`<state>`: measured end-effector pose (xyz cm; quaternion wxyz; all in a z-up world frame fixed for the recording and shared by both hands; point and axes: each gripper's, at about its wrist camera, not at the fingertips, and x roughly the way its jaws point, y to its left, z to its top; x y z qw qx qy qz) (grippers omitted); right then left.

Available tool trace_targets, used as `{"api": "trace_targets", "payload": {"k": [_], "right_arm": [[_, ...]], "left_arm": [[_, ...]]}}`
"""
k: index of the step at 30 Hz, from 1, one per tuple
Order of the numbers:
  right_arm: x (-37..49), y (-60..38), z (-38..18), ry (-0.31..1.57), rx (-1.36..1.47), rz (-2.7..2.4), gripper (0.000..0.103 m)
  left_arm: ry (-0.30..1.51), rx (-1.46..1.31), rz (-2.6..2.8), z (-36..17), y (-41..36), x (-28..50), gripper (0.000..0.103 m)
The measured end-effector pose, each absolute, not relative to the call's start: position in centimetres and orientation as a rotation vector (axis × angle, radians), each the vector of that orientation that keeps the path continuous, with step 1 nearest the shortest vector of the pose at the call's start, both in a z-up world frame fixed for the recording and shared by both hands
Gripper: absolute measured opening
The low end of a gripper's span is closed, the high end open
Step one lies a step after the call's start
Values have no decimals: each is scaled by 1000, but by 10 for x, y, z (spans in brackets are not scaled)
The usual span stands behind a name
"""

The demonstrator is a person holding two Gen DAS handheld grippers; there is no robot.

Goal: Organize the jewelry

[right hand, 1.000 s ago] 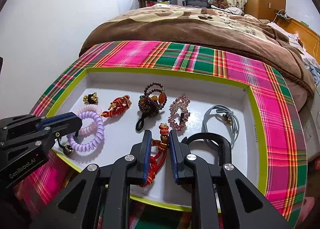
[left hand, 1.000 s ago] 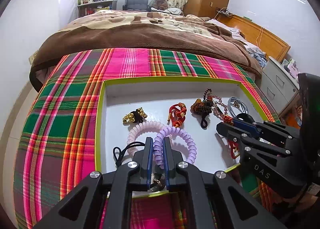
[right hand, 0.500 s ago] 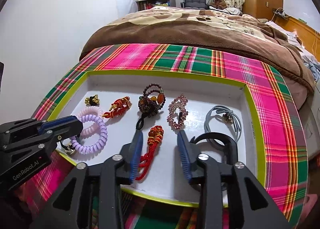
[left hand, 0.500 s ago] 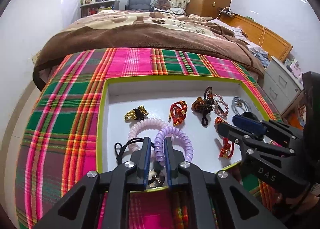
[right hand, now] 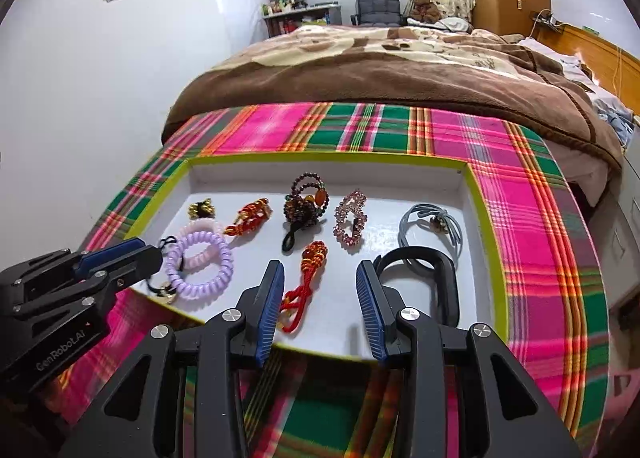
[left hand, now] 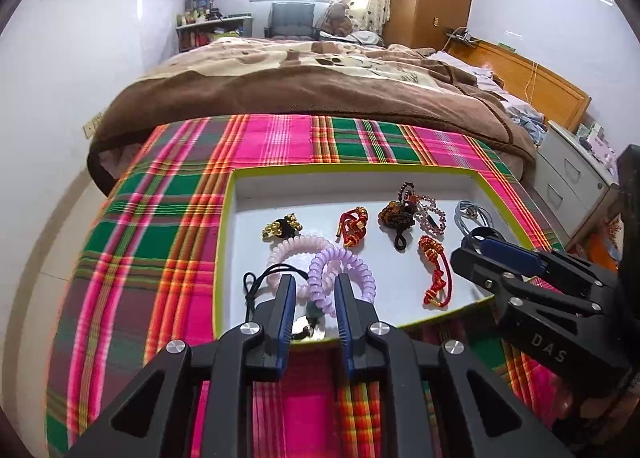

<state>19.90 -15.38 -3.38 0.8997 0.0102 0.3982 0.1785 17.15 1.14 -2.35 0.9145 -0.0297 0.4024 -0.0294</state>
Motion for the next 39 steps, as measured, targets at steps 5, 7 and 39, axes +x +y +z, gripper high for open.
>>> {"api": "trace_targets", "payload": {"k": [5, 7, 39], "right_arm": [[180, -158, -25, 805, 15, 354, 42], [174, -160, -23, 800, 24, 342, 45], [119, -166, -8, 733, 42, 311, 46]], "left_arm": [[792, -49, -24, -12, 9, 153, 19], [778, -57, -17, -7, 9, 146, 19], [750, -51, 19, 5, -2, 101, 19]]}}
